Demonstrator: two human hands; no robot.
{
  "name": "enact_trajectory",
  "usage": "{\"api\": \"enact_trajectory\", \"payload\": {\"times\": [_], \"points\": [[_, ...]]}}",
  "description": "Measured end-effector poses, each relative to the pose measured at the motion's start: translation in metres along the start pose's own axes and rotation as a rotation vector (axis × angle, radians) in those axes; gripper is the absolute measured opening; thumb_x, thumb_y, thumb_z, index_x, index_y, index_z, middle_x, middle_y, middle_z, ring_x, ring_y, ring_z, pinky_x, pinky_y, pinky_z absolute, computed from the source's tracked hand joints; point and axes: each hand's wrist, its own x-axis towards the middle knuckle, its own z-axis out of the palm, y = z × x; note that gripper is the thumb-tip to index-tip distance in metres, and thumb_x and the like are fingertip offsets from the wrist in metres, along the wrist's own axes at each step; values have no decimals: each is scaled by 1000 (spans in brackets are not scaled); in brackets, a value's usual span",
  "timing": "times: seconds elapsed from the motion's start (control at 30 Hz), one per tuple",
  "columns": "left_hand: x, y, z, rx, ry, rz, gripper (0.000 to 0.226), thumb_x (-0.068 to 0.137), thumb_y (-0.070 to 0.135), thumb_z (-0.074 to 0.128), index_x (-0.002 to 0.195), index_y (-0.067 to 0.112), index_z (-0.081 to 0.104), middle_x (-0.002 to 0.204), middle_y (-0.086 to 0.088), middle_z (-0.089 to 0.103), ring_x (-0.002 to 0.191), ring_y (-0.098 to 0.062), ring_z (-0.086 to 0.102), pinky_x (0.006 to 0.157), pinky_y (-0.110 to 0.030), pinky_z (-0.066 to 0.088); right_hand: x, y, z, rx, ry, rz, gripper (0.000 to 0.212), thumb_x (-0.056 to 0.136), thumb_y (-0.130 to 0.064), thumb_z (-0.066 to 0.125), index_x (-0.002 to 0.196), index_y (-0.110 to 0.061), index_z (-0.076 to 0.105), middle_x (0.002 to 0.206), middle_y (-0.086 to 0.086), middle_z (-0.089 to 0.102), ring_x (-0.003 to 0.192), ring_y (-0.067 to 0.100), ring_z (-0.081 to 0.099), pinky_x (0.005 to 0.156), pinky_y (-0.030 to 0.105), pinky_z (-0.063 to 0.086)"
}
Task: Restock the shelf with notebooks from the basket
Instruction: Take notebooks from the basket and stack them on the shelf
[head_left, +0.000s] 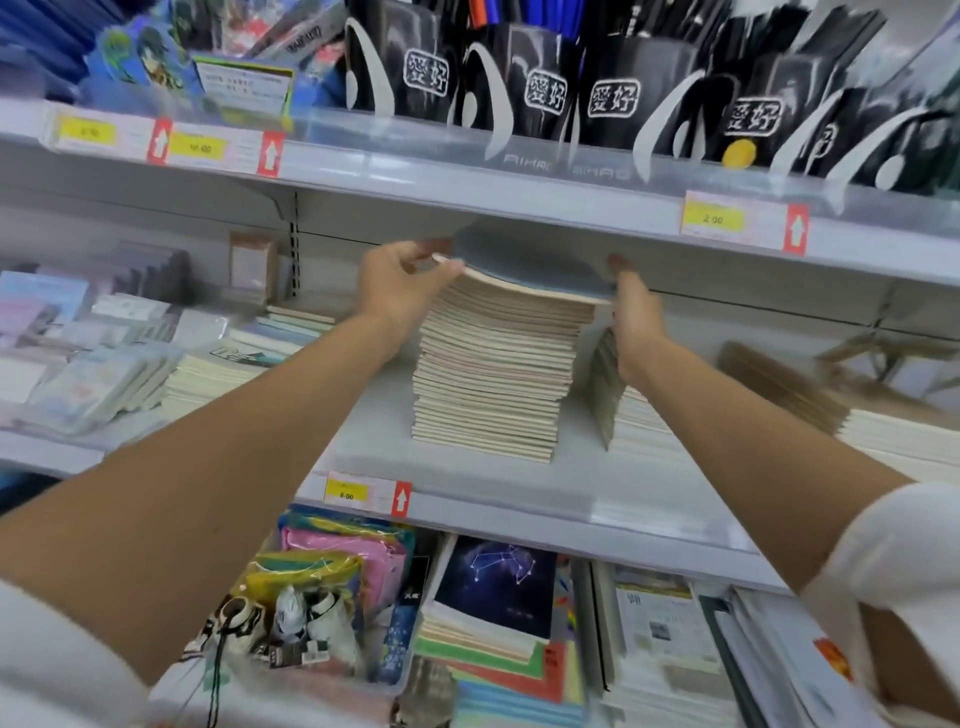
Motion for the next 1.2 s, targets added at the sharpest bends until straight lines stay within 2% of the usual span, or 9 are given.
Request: {"api": "enact_trajectory", "payload": {"times": [0.13, 0.23, 0.33, 0.43, 0.6, 0.7, 0.8, 0.9, 1.2], "points": [[30, -21, 14, -96, 34, -46, 18, 80, 21, 77, 96, 27, 70, 123, 1, 65, 118, -13, 57, 105, -29, 44, 24, 16, 15, -116, 21, -61, 66, 80, -77, 47, 105, -17, 61, 93, -2, 59, 86, 22, 54, 91, 35, 39], [50, -34, 23, -195, 21, -50, 22, 83, 12, 74, 104, 18, 70, 112, -1, 69, 105, -15, 64, 89, -20, 52, 37, 20, 26, -144, 60, -103, 53, 81, -78, 44, 71, -26, 52, 64, -5, 50, 59, 15, 45, 69, 32, 38], [60, -44, 28, -272, 34, 6, 33, 82, 3, 73, 115, 4, 68, 99, -2, 70, 84, -6, 66, 74, -9, 50, 52, 26, 33, -144, 26, -92, 62, 80, -78, 45, 101, -23, 63, 72, -7, 55, 65, 15, 49, 72, 34, 43], [66, -53, 32, -298, 86, 48, 36, 81, 3, 74, 116, 1, 67, 99, -6, 70, 86, -10, 65, 83, -21, 53, 60, 28, 38, -189, 18, -96, 76, 79, -77, 46, 131, -22, 55, 92, -6, 58, 83, 21, 55, 82, 35, 44], [68, -62, 35, -299, 93, 121, 35, 82, 9, 75, 116, 9, 67, 95, -1, 71, 84, -9, 65, 84, -22, 54, 62, 32, 39, -210, 17, -118, 95, 64, -90, 39, 134, -25, 51, 88, -9, 63, 76, 14, 59, 68, 29, 45], [70, -65, 36, -219, 10, 123, 36, 90, 20, 67, 126, 15, 62, 98, 3, 67, 87, -5, 62, 75, -8, 48, 67, 39, 35, -160, 26, -67, 118, 46, -99, 21, 138, -29, 47, 106, -1, 66, 89, 22, 63, 84, 37, 51], [70, -68, 39, -124, -69, 83, 47, 98, 37, 52, 143, 24, 45, 121, 5, 60, 100, 1, 55, 80, -4, 42, 70, 40, 34, 107, -56, 56, 89, 63, -94, 29, 110, -28, 66, 85, -5, 72, 70, 17, 67, 65, 29, 50], [70, -72, 43, -66, -105, 72, 50, 98, 48, 42, 145, 33, 38, 142, 2, 50, 125, -14, 48, 104, -27, 39, 74, 39, 31, 228, -199, 47, 77, 75, -86, 36, 108, -24, 68, 98, 0, 75, 87, 19, 73, 86, 34, 54], [67, -70, 38, -23, -128, 51, 56, 95, 54, 44, 146, 38, 29, 139, 0, 51, 117, -12, 47, 93, -22, 37, 65, 32, 35, 212, -310, 43, 79, 78, -82, 40, 119, -19, 66, 107, 8, 73, 96, 27, 71, 91, 42, 54]]}}
